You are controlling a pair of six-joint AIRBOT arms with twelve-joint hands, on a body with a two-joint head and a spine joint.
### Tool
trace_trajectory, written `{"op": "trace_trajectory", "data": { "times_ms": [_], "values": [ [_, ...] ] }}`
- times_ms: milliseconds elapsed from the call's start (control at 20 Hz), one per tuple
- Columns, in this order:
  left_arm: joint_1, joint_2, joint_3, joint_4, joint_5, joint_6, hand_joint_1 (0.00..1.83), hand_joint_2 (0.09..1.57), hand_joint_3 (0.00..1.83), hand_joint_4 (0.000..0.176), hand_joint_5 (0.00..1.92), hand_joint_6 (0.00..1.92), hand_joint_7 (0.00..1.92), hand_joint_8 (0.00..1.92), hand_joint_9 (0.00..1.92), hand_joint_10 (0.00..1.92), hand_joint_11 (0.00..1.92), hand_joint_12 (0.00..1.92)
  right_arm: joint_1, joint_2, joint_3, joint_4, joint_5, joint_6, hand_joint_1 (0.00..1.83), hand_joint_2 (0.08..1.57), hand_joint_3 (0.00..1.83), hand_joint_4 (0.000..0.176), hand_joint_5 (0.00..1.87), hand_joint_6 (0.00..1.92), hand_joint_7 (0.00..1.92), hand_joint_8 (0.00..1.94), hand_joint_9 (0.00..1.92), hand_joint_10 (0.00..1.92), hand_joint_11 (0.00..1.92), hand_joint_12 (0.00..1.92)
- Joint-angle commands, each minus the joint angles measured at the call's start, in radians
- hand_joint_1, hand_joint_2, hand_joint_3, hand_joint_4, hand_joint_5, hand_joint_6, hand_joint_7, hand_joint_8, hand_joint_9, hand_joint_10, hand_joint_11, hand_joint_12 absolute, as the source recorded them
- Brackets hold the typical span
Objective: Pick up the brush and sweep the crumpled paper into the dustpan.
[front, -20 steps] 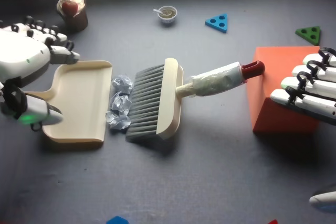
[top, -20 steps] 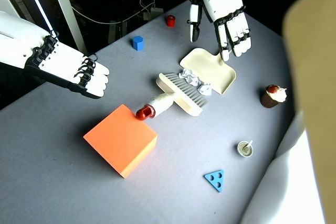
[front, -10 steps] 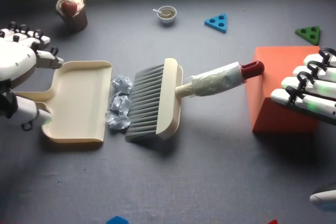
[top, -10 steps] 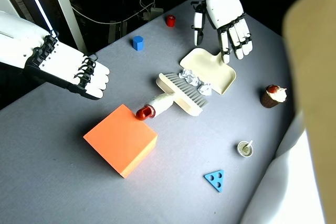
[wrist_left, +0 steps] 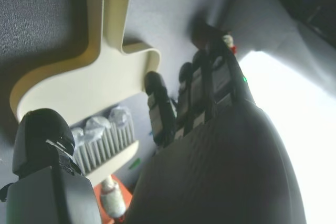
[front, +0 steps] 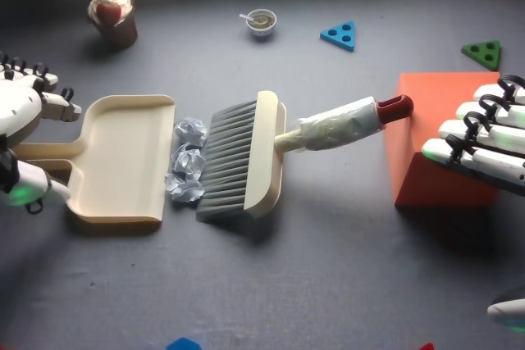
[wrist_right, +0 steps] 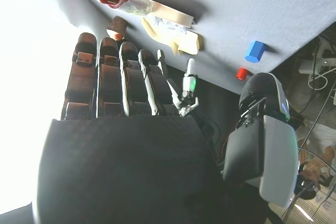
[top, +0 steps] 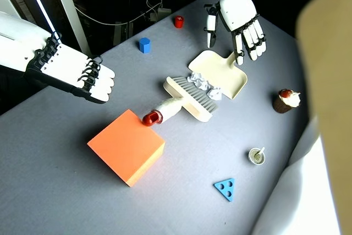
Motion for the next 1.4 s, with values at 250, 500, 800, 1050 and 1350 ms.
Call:
{"op": "trace_trajectory", "data": {
  "times_ms": [250,500,800,1050,1350],
  "values": [
    [0.013,-0.017,0.024,0.001,-0.112,0.006,0.82,0.97,0.0,0.091,0.51,0.01,0.16,0.01,0.11,0.01,0.05,0.28,0.006,0.008,-0.003,-0.017,-0.097,-0.004,0.08,0.99,0.0,0.0,0.06,0.01,0.1,0.01,0.12,0.01,0.15,0.02],
    [0.02,-0.034,0.046,-0.011,-0.123,0.006,0.84,0.98,0.0,0.094,0.53,0.01,0.13,0.01,0.1,0.01,0.07,0.31,0.006,0.008,-0.001,-0.017,-0.097,-0.004,0.08,0.99,0.0,0.0,0.06,0.01,0.1,0.01,0.12,0.01,0.14,0.01],
    [0.018,-0.065,0.061,-0.017,-0.143,0.006,0.76,1.01,0.0,0.107,0.53,0.01,0.15,0.0,0.11,0.0,0.01,0.39,0.006,0.008,-0.001,-0.017,-0.097,-0.004,0.13,0.98,0.0,0.0,0.06,0.01,0.11,0.02,0.13,0.01,0.15,0.02],
    [0.017,-0.083,0.07,-0.02,-0.142,0.017,0.79,1.04,0.01,0.094,0.55,0.01,0.16,0.0,0.14,0.01,0.05,0.42,0.007,0.008,-0.001,-0.017,-0.097,-0.004,0.1,1.0,0.0,0.0,0.04,0.0,0.09,0.0,0.11,0.0,0.12,0.0],
    [0.032,-0.101,0.077,-0.023,-0.148,0.021,0.81,1.05,0.0,0.068,0.57,0.0,0.19,0.0,0.17,0.0,0.04,0.48,0.007,0.007,0.0,-0.017,-0.103,-0.004,0.1,1.0,0.0,0.0,0.04,0.01,0.08,0.01,0.1,0.01,0.14,0.02]
  ]
}}
